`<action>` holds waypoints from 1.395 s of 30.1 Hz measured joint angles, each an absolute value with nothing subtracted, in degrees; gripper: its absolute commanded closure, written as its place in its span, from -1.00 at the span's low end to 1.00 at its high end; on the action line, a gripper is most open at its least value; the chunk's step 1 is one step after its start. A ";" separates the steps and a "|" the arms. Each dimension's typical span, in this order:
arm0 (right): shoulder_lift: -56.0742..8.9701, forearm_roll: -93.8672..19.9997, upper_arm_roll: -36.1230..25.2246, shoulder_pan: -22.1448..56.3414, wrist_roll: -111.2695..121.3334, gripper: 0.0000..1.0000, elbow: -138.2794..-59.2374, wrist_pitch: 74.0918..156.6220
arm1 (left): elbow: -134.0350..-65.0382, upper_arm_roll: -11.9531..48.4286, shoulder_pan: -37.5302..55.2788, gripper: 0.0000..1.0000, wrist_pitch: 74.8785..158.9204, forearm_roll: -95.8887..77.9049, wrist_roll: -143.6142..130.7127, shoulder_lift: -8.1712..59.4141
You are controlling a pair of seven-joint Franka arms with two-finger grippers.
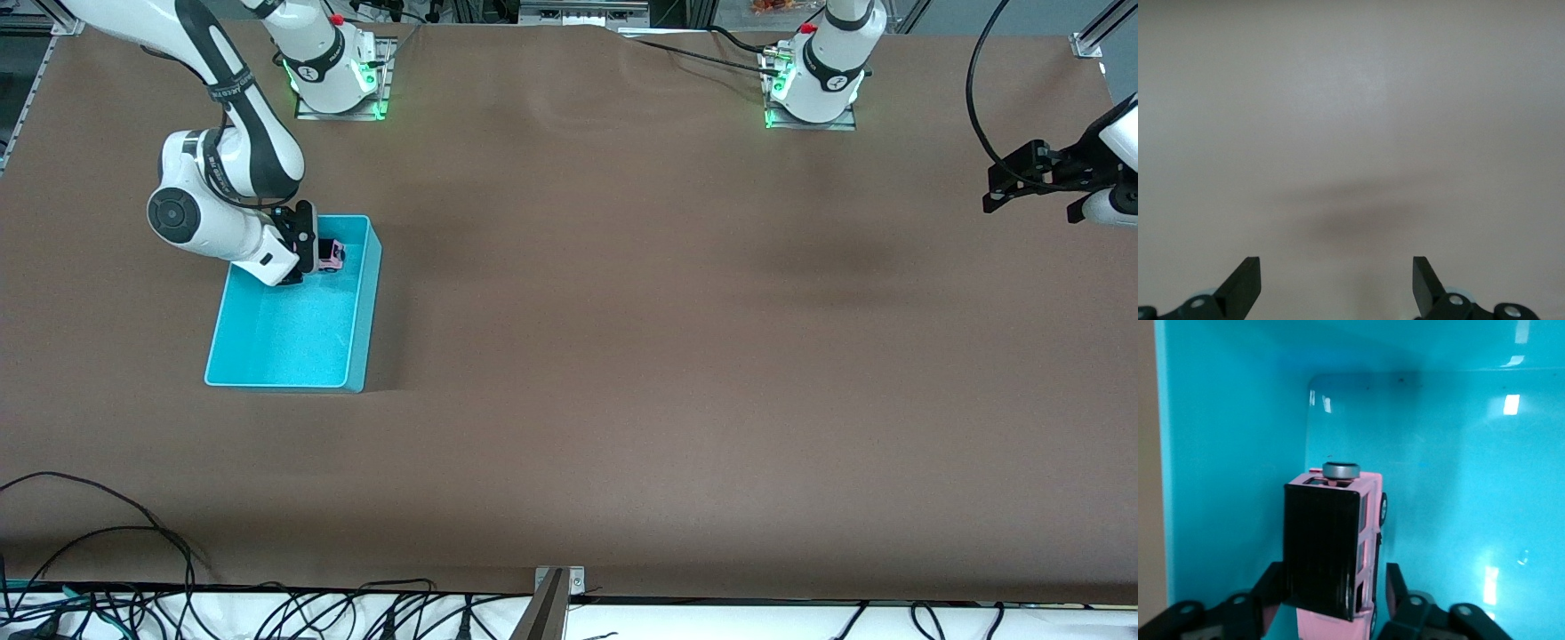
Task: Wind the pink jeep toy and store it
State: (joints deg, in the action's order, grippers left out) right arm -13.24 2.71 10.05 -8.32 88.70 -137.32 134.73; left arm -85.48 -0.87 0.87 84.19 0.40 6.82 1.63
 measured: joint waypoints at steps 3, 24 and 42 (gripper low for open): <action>-13.21 2.66 10.05 -8.32 88.70 -1.00 -137.22 134.74 | -85.48 -0.87 0.87 -1.00 84.19 0.40 6.82 1.63; -9.38 0.70 10.56 -8.20 70.74 -1.00 -112.65 114.64 | -85.48 -0.90 0.84 -1.00 84.19 0.40 6.82 1.63; -9.20 0.62 11.95 -8.12 26.50 -1.00 -91.97 100.33 | -85.48 -0.90 0.84 -1.00 84.19 0.39 6.82 1.63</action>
State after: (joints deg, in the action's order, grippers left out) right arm -9.20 0.62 11.95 -8.12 26.50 -91.97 100.33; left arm -85.48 -0.90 0.84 84.19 0.39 6.82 1.63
